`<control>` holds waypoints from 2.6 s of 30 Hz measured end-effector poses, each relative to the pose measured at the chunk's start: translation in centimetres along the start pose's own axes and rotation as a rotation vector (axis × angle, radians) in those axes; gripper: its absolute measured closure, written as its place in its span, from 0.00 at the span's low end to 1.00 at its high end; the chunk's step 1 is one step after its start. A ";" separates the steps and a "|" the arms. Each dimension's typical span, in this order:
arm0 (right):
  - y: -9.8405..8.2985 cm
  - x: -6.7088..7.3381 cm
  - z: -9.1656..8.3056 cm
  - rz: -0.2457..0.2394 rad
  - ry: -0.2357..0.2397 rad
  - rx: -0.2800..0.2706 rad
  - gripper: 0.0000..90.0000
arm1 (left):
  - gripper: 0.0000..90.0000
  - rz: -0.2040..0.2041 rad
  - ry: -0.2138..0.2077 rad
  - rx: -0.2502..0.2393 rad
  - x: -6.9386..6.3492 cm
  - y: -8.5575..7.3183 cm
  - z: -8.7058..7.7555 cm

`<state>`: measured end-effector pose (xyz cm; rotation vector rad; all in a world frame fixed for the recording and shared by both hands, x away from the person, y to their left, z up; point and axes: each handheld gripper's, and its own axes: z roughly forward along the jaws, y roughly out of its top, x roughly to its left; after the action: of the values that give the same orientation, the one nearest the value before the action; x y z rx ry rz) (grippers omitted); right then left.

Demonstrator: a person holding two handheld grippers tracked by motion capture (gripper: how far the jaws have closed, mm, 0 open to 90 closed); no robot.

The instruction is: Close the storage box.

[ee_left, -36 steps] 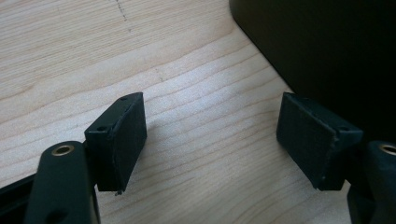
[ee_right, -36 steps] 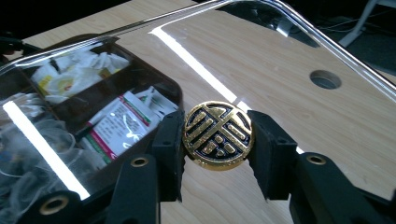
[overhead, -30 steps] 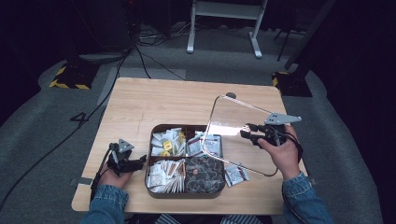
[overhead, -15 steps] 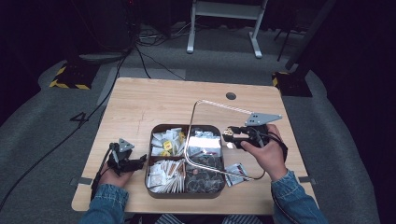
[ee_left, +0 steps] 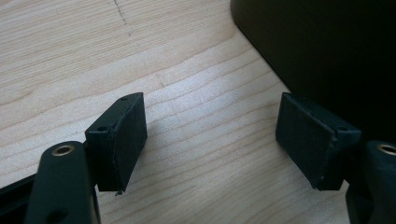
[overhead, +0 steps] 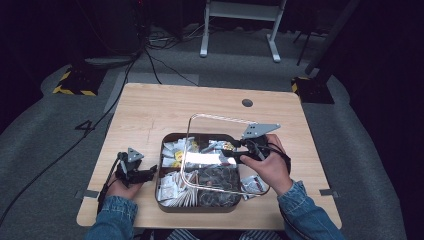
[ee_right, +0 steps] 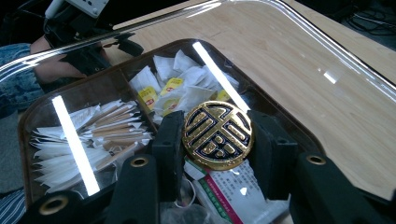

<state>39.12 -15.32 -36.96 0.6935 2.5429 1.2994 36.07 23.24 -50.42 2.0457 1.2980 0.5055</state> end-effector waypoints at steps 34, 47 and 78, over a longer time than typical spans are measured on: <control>-0.1 4.0 7.9 -0.055 0.065 0.103 0.65 | 0.28 -0.007 0.008 0.000 0.0 0.0 0.1; -0.8 4.2 9.3 -0.062 0.044 0.116 0.65 | 0.28 -0.006 0.009 0.000 0.0 0.0 0.0; -1.5 4.2 9.7 -0.062 0.055 0.123 0.65 | 0.28 -0.006 0.010 0.000 0.0 0.0 0.0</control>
<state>38.66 -7.11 -43.72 0.6037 2.6842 1.1657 36.10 23.18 -50.43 2.0410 1.3093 0.5132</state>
